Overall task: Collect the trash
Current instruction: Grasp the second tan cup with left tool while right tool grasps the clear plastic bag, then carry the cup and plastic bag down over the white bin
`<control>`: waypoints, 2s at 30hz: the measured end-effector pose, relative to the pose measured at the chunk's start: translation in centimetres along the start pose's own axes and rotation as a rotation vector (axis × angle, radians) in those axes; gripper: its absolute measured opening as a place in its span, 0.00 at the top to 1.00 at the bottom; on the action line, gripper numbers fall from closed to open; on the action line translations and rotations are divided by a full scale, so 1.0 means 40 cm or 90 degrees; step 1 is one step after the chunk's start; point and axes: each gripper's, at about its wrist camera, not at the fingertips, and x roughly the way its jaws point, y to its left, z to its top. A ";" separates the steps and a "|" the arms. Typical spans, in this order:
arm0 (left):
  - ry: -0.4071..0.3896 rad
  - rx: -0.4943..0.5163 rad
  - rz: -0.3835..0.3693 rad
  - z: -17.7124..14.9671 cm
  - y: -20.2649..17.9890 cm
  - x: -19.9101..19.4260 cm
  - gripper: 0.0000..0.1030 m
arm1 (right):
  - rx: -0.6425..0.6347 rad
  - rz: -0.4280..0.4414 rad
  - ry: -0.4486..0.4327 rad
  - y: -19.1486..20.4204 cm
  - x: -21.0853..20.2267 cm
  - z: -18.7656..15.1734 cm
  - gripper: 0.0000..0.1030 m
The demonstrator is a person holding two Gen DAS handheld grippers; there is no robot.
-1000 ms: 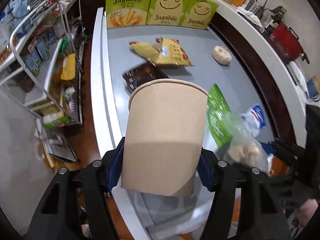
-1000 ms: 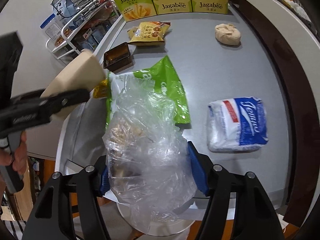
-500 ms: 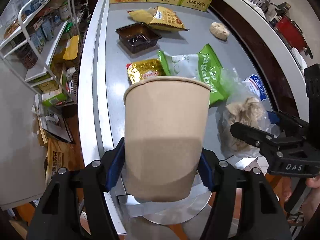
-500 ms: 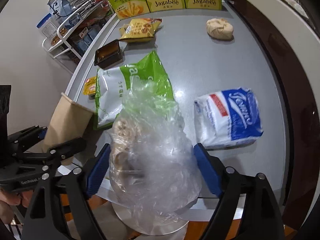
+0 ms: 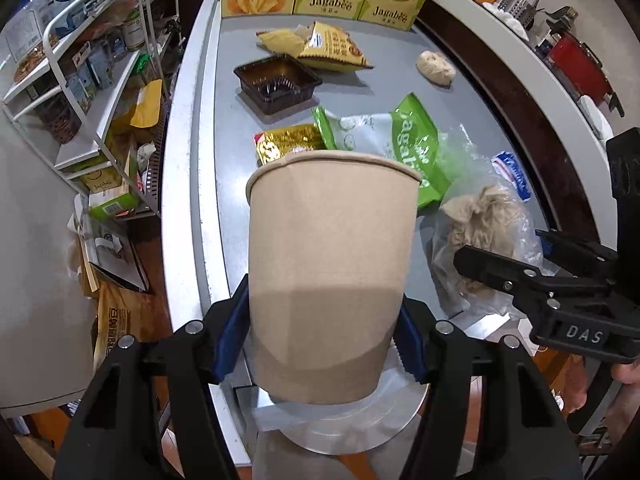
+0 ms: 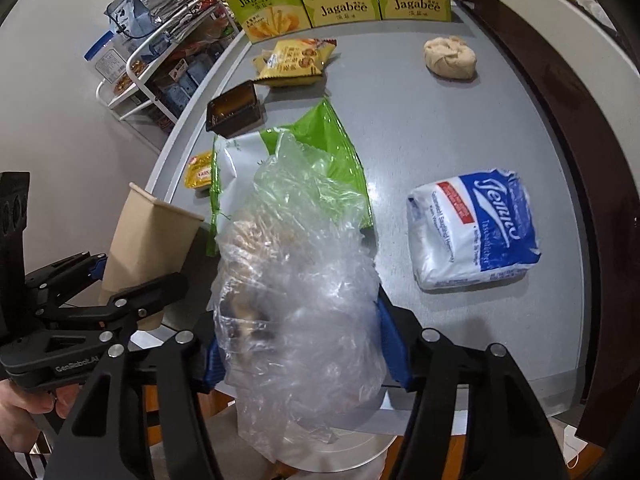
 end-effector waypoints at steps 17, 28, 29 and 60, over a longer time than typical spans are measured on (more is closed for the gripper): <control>-0.082 0.000 0.031 -0.008 -0.025 -0.146 0.39 | -0.002 0.027 -0.062 0.014 -0.161 -0.031 0.42; -0.089 0.023 0.045 -0.080 -0.065 -0.195 0.39 | -0.022 0.031 -0.052 0.019 -0.225 -0.113 0.42; -0.087 0.025 0.044 -0.087 -0.067 -0.197 0.39 | -0.022 0.033 -0.052 0.019 -0.228 -0.119 0.42; 0.135 0.101 0.015 -0.358 -0.087 0.009 0.39 | -0.056 0.024 0.181 -0.007 -0.018 -0.388 0.42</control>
